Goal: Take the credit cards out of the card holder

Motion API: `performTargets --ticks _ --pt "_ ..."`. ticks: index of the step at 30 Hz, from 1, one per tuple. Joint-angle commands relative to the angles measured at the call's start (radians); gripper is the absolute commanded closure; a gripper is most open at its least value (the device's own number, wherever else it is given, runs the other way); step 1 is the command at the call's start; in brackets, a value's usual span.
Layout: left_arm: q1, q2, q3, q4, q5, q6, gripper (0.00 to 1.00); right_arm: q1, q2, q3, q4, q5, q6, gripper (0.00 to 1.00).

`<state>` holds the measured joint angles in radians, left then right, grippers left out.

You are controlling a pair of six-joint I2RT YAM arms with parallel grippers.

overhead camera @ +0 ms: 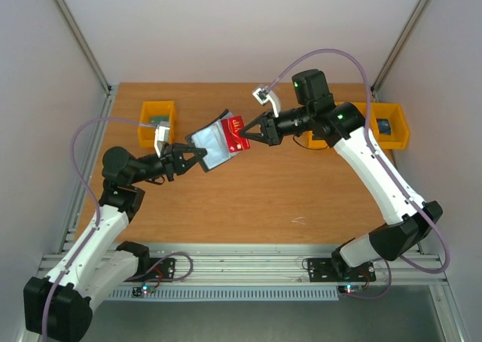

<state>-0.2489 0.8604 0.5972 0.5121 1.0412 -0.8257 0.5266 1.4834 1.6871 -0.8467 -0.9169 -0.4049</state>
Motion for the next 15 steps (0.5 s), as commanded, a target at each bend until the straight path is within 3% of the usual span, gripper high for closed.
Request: performTargets --ticks 1,7,15 --pt "-0.004 -0.024 0.000 0.039 0.013 0.024 1.00 -0.009 -0.010 0.026 -0.038 0.047 -0.018 0.99" --pt "-0.004 -0.043 0.000 -0.170 -0.159 0.115 1.00 -0.174 -0.065 -0.015 0.047 0.067 0.149 0.99" --pt "-0.003 -0.067 -0.011 -0.387 -0.345 0.241 1.00 -0.615 -0.138 -0.176 0.071 0.324 0.540 0.99"
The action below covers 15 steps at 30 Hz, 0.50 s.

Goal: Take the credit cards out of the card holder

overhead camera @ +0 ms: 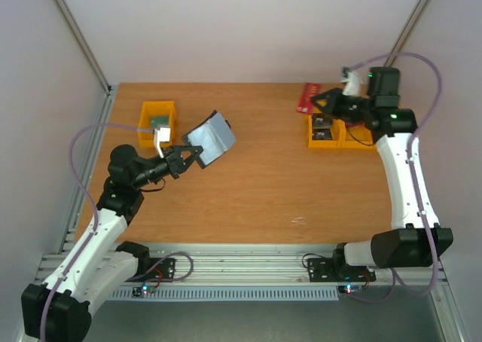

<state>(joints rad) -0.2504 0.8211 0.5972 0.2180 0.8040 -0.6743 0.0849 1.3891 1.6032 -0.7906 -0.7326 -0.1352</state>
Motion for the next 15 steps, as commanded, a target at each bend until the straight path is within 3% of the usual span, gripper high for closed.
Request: performTargets --ticks 1,7,15 --pt "-0.001 -0.030 -0.017 -0.095 -0.113 0.091 1.00 -0.221 -0.052 -0.135 0.031 0.151 0.320 0.99" --pt "0.003 -0.048 -0.023 -0.137 -0.118 0.129 1.00 -0.427 -0.088 -0.344 0.240 0.286 0.565 0.99" --pt "0.038 -0.029 -0.008 -0.157 -0.126 0.178 1.00 -0.458 0.124 -0.303 0.367 0.626 0.710 0.99"
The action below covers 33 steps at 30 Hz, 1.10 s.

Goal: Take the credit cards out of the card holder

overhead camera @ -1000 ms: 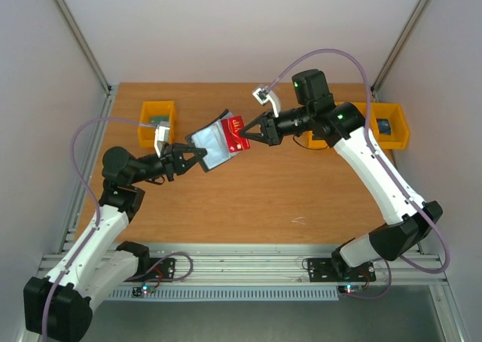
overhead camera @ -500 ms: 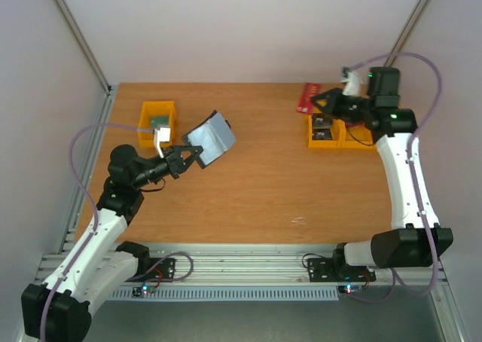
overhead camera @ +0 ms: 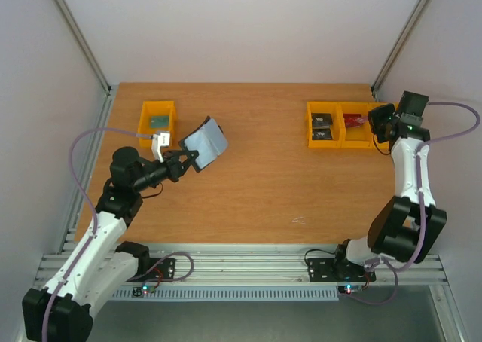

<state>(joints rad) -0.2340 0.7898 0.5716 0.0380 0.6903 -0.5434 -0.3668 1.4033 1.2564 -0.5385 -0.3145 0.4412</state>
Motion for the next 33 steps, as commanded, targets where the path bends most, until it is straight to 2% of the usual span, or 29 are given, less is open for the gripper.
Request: performTargets --ticks 1,8,15,20,26,33 --pt "0.028 0.010 0.022 0.023 -0.013 0.051 1.00 -0.006 0.149 0.061 0.122 0.228 0.150 0.99" --pt "0.057 0.085 0.057 0.045 -0.022 0.086 1.00 -0.006 0.396 0.203 0.140 0.209 0.273 0.99" --pt "0.059 0.161 0.069 0.094 -0.044 0.111 1.00 0.008 0.573 0.317 0.155 0.129 0.305 0.99" --pt "0.059 0.201 0.068 0.145 -0.049 0.101 1.00 0.038 0.636 0.365 0.148 0.178 0.315 0.99" --pt "0.060 0.221 0.069 0.154 -0.057 0.099 1.00 0.064 0.707 0.427 0.119 0.155 0.342 0.99" --pt "0.061 0.229 0.068 0.152 -0.060 0.100 1.00 0.080 0.707 0.342 0.195 0.164 0.467 0.99"
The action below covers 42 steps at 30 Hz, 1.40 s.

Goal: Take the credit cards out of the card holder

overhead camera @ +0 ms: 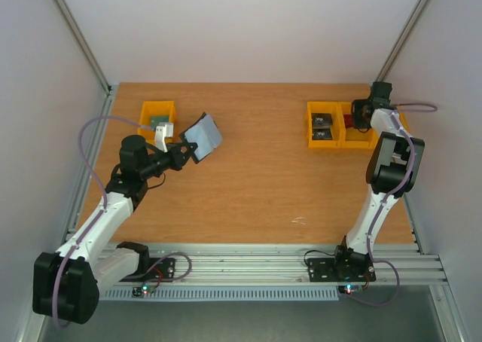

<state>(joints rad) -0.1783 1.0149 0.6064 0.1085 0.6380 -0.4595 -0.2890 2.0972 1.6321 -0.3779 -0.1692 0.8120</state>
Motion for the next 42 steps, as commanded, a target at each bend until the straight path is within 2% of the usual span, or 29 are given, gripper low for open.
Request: performTargets --ticks 1,14,20,25,28,34,42 --pt "0.005 0.005 0.032 0.083 -0.008 0.016 1.00 0.004 0.021 -0.034 0.041 0.013 0.102 0.99" --pt "0.005 0.001 0.024 0.090 -0.011 0.019 1.00 -0.004 0.010 -0.035 0.012 -0.035 0.061 0.99" --pt "0.005 -0.002 0.022 0.090 -0.016 0.018 1.00 -0.020 0.034 0.031 -0.076 -0.027 0.004 0.98" --pt "0.005 0.000 0.022 0.092 -0.017 0.019 1.00 -0.036 0.060 0.077 -0.136 -0.022 -0.029 0.78" --pt "0.005 0.001 0.020 0.092 -0.018 0.019 1.00 -0.037 0.073 0.118 -0.168 -0.011 -0.075 0.69" --pt "0.005 0.000 0.017 0.092 -0.020 0.019 1.00 -0.037 0.112 0.214 -0.242 -0.013 -0.154 0.62" --pt "0.005 -0.004 0.018 0.090 -0.018 0.019 1.00 -0.038 0.125 0.211 -0.257 -0.024 -0.161 0.52"
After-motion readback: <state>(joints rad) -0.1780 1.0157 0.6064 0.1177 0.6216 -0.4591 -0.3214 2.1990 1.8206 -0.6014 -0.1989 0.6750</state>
